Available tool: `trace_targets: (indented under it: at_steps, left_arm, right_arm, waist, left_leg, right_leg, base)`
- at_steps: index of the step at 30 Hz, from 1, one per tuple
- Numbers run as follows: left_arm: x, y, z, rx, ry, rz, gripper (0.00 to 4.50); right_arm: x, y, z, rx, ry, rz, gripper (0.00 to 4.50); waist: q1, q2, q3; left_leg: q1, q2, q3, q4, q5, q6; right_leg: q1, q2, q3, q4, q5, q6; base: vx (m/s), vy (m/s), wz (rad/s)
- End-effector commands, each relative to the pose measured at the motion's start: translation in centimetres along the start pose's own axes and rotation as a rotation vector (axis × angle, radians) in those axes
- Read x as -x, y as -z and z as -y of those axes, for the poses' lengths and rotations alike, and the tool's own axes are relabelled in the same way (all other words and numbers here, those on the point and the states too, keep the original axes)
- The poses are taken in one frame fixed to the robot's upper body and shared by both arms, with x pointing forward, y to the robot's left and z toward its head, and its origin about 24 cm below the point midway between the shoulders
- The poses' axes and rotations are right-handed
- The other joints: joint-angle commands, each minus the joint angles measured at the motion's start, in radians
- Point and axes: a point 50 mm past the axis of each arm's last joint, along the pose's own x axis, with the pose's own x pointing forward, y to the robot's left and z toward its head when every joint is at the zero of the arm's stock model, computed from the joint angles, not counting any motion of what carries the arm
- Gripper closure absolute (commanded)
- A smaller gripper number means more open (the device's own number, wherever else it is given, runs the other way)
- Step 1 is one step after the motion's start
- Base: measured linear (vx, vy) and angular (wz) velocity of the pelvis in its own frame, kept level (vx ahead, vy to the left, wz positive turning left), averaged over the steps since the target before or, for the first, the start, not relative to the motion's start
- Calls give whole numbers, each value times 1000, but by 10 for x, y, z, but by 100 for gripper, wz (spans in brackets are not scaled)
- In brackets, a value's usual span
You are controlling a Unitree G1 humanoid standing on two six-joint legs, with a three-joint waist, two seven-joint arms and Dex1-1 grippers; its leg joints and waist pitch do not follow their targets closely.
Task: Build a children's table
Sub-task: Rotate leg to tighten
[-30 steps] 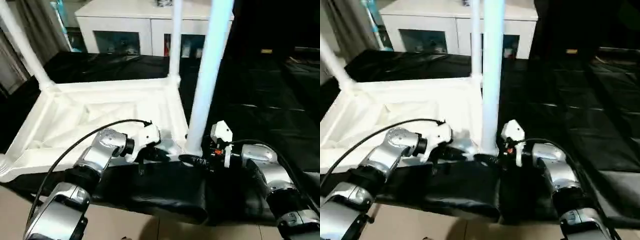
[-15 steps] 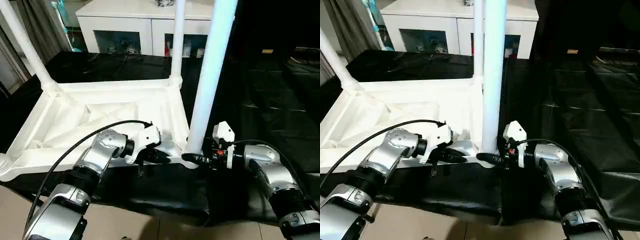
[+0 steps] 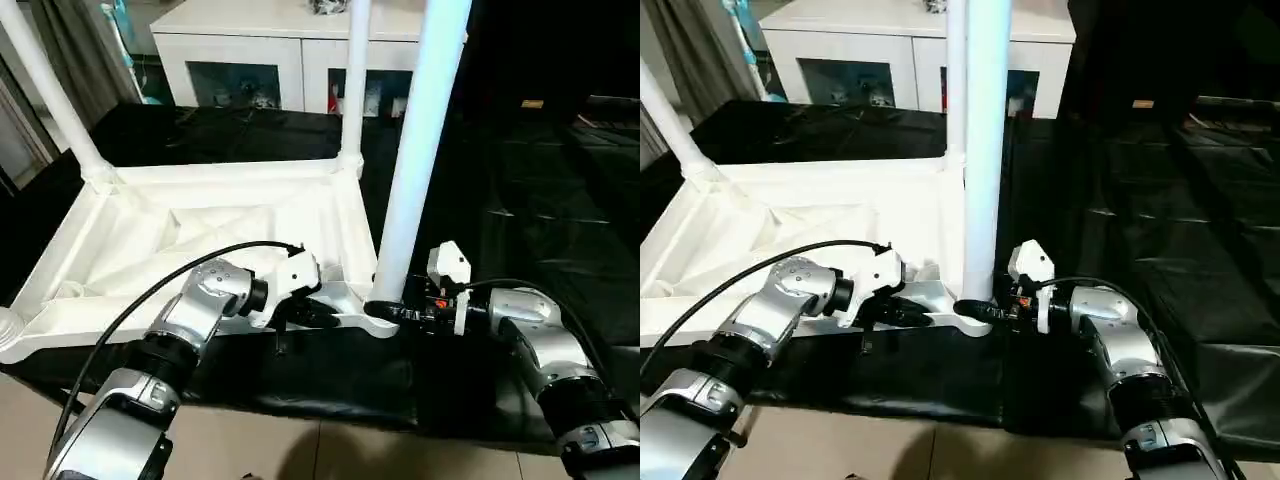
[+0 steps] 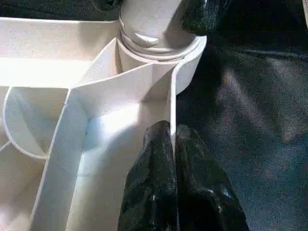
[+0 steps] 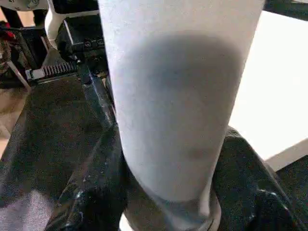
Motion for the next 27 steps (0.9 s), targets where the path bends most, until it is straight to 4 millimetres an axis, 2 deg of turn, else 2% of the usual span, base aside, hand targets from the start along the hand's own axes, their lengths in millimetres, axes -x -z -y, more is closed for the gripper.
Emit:
trace_targets:
  at_steps: [1,9,13,14,15,16,18,22,24,25,27]
  left_arm:
    - [-5,11,8,29,41,-28,450]
    - [-4,11,7,27,33,-31,450]
    - [-7,11,3,56,-26,-26,450]
    - [-8,11,1,66,-43,-26,450]
    - [-11,11,-4,101,-100,-16,450]
    - [-13,11,-8,128,-149,-12,450]
    - [-18,10,-14,146,-220,-26,450]
    - [-27,0,-24,178,-333,-21,450]
    - [-31,-9,-31,179,-406,-24,450]
    - [-33,-12,-33,183,-434,-24,450]
    - [-38,-17,-37,189,-483,-28,450]
  right_arm:
    - [-4,16,-7,-39,-33,-74,243]
    - [-7,18,-8,-51,-18,-73,246]
    - [-13,22,-1,-106,130,-45,248]
    - [-14,23,1,-116,159,-38,248]
    - [-18,25,4,-144,227,-29,249]
    - [-22,28,5,-167,276,-31,249]
    - [-30,30,5,-184,341,-30,249]
    - [-45,32,8,-220,493,-42,249]
    - [-54,33,11,-259,620,-58,249]
    - [-57,33,13,-261,666,-74,249]
    - [-62,33,16,-254,757,-109,249]
  waist:
    - [-2,-17,-56]
    - [-4,-16,-56]
    - [-9,-15,-53]
    - [-14,-15,-50]
    - [-19,-16,-46]
    - [-25,-19,-45]
    - [-32,-17,-42]
    - [-47,-21,-38]
    - [-52,-20,-35]
    - [-55,-21,-34]
    - [-62,-14,-35]
  left_leg:
    - [8,22,-6,-58,-218,85]
    - [8,21,-7,-59,-225,83]
    - [10,22,-6,-62,-256,69]
    - [10,19,-7,-66,-282,56]
    - [10,17,-11,-71,-317,40]
    - [15,17,-13,-73,-343,26]
    - [23,14,-16,-74,-386,5]
    - [24,10,-24,-77,-444,2]
    - [31,5,-25,-74,-466,1]
    - [30,3,-26,-73,-470,0]
    - [31,3,-32,-74,-488,-7]
  right_leg:
    - [46,-37,20,-52,-169,-247]
    - [47,-37,20,-51,-165,-251]
    - [43,-38,20,-57,-212,-244]
    - [42,-39,20,-62,-261,-234]
    - [42,-39,17,-69,-340,-209]
    - [38,-42,18,-78,-405,-186]
    - [29,-41,19,-86,-464,-167]
    - [26,-42,13,-102,-571,-121]
    - [15,-41,9,-112,-633,-97]
    - [15,-41,7,-114,-650,-92]
    - [14,-40,-1,-121,-660,-79]
  base:
    - [0,0,0]
    - [0,0,0]
    - [0,0,0]
    - [0,0,0]
    - [0,0,0]
    - [0,0,0]
    - [0,0,0]
    - [-13,3,0]
    - [0,0,0]
    - [0,0,0]
    - [0,0,0]
